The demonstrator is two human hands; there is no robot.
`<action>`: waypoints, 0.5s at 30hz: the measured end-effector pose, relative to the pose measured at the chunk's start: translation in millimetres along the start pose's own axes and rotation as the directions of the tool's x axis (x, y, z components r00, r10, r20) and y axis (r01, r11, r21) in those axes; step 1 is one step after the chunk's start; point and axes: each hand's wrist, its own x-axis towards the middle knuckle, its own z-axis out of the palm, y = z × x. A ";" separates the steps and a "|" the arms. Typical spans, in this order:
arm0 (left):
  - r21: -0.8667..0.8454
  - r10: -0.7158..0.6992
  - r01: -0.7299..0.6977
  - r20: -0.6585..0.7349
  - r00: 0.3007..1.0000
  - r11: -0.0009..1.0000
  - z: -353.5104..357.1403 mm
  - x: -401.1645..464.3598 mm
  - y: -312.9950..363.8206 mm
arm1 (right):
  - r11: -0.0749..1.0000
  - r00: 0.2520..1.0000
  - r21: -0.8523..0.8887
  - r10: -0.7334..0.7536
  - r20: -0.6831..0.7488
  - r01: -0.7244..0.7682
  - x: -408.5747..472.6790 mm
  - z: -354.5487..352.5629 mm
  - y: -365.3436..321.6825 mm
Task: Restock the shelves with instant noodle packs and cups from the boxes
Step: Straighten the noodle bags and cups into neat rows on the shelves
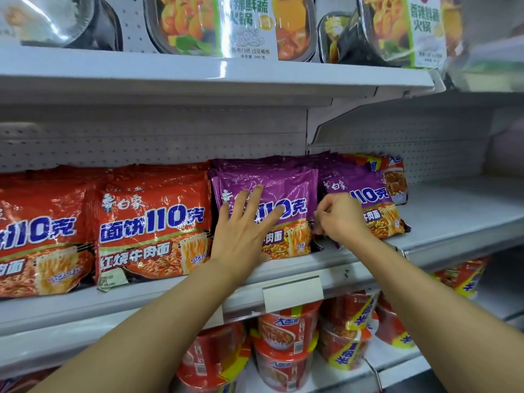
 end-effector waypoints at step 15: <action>-0.063 -0.010 0.008 -0.034 0.999 0.998 -3.2 -6.7 -2.1 | 0.976 0.931 -0.101 -0.148 0.334 0.192 -33.1 6.0 4.2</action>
